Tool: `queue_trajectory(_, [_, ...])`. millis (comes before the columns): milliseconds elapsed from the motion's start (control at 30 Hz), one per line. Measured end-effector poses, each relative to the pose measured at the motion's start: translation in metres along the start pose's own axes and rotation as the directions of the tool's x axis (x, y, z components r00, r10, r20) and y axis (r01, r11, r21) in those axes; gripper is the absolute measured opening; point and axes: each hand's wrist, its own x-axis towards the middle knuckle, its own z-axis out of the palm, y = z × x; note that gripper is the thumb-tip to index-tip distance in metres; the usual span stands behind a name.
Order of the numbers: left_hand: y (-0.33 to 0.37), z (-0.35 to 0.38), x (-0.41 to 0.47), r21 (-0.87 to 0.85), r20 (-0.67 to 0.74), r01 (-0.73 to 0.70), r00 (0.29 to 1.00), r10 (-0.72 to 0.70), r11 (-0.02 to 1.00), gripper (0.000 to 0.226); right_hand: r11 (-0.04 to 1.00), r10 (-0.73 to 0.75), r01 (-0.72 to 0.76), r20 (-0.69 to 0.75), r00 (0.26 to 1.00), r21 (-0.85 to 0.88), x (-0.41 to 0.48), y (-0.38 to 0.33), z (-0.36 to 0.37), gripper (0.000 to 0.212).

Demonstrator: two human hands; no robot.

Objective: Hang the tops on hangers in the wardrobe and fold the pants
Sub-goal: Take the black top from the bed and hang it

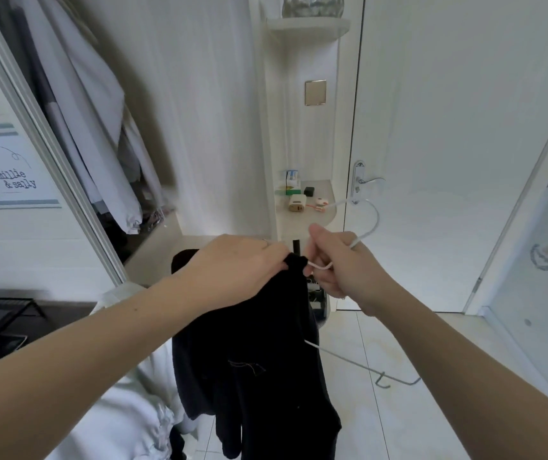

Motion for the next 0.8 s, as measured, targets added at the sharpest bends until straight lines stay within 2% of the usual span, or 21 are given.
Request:
queue_trajectory(67, [0.001, 0.009, 0.0, -0.067, 0.073, 0.067, 0.995, -0.062, 0.996, 0.034, 0.999, 0.036, -0.037, -0.045, 0.998, -0.019, 0.001, 0.003, 0.001, 0.054])
queue_trajectory(100, [-0.001, 0.014, -0.002, -0.108, 0.128, 0.118, 0.986, -0.104, 0.987, 0.034, 0.999, 0.009, -0.013, -0.089, 0.996, -0.042, -0.001, 0.007, -0.002, 0.047])
queue_trajectory(167, [-0.005, 0.027, -0.011, -0.198, 0.19, 0.227, 0.963, -0.189, 0.954, 0.028, 0.971, -0.171, 0.125, -0.227, 0.959, -0.202, -0.011, 0.024, -0.009, 0.025])
queue_trajectory(233, [-0.003, 0.037, -0.021, -0.299, 0.181, 0.345, 0.936, -0.302, 0.89, 0.02, 0.875, -0.397, 0.236, -0.349, 0.849, -0.422, -0.027, 0.047, -0.015, 0.012])
queue_trajectory(267, [-0.001, 0.042, -0.025, -0.358, 0.159, 0.39, 0.921, -0.356, 0.849, 0.016, 0.83, -0.465, 0.264, -0.348, 0.814, -0.491, -0.035, 0.059, -0.014, 0.013])
queue_trajectory(300, [0.003, 0.048, -0.03, -0.413, 0.141, 0.424, 0.904, -0.404, 0.806, 0.014, 0.813, -0.47, 0.266, -0.313, 0.826, -0.518, -0.041, 0.071, -0.011, 0.015])
queue_trajectory(367, [0.011, 0.058, -0.035, -0.5, 0.127, 0.476, 0.867, -0.483, 0.723, 0.011, 0.848, -0.314, 0.198, -0.165, 0.935, -0.491, -0.047, 0.09, 0.0, 0.024])
queue_trajectory(433, [0.022, 0.064, -0.039, -0.562, 0.118, 0.495, 0.841, -0.529, 0.662, 0.013, 0.861, -0.11, 0.093, -0.004, 0.994, -0.499, -0.046, 0.104, 0.014, 0.041])
queue_trajectory(500, [0.032, 0.068, -0.042, -0.591, 0.121, 0.514, 0.819, -0.562, 0.622, 0.019, 0.85, -0.033, 0.039, 0.021, 0.999, -0.525, -0.043, 0.115, 0.023, 0.044])
queue_trajectory(600, [0.044, 0.074, -0.051, -0.632, 0.149, 0.557, 0.769, -0.621, 0.538, 0.019, 0.858, -0.054, 0.015, -0.061, 0.997, -0.513, -0.044, 0.121, 0.03, 0.008])
queue_trajectory(700, [0.045, 0.08, -0.064, -0.646, 0.161, 0.597, 0.715, -0.68, 0.475, 0.023, 0.89, -0.065, 0.048, -0.021, 0.998, -0.454, -0.053, 0.129, 0.028, 0.02])
queue_trajectory(800, [0.042, 0.088, -0.08, -0.649, 0.184, 0.616, 0.697, -0.693, 0.447, 0.021, 0.934, 0.059, -0.021, 0.097, 0.994, -0.357, -0.061, 0.14, 0.025, 0.023])
